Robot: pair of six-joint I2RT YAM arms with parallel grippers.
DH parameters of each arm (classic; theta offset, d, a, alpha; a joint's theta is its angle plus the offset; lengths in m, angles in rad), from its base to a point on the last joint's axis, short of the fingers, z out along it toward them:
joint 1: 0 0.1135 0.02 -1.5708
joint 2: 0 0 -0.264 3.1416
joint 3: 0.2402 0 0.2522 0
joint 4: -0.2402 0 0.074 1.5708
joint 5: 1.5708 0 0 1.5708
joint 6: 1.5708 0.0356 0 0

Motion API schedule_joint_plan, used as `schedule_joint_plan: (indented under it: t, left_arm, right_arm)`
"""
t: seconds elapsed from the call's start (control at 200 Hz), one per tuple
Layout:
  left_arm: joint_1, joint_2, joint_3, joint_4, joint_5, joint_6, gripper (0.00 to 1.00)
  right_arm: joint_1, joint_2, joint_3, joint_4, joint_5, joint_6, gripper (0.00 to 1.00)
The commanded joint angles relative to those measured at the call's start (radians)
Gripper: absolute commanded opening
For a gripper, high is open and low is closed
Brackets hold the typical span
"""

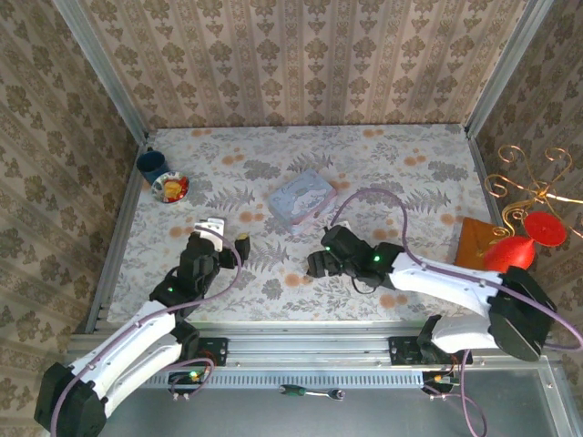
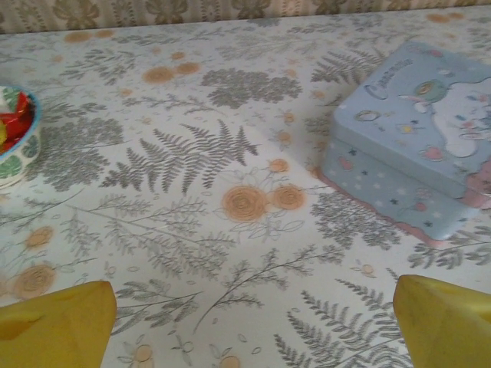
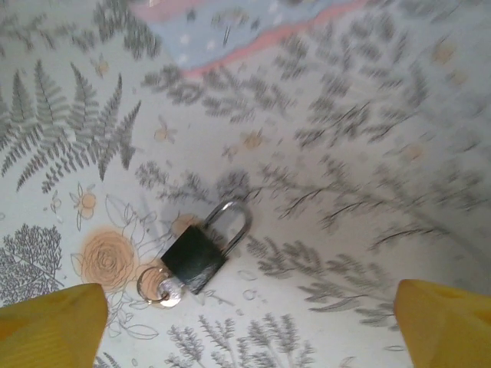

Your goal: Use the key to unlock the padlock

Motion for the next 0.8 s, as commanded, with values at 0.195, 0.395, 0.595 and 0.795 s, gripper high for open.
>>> schedule_joint_plan:
  t: [0.195,0.395,0.595,0.795]
  left_arm:
    - [0.002,0.042,0.118,-0.151,-0.321,-0.019,1.0]
    - [0.021,0.059,0.114,-0.076,-0.546,-0.024,1.0]
    - [0.043,0.094,-0.039,0.481,-0.488,0.184,1.0]
    - [0.092,0.303,-0.057,0.695,-0.391,0.467,1.0]
  right_arm:
    - [-0.106,-0.164,-0.011,0.018,0.34,-0.347,1.0]
    - [-0.223,-0.234,-0.202,0.317,0.333,-0.587,1.0]
    - [-0.31,-0.331,-0.431,0.653,0.254,-0.792,1.0]
    - [-0.452,-0.337,-0.518,0.746,0.154,-0.78,1.0]
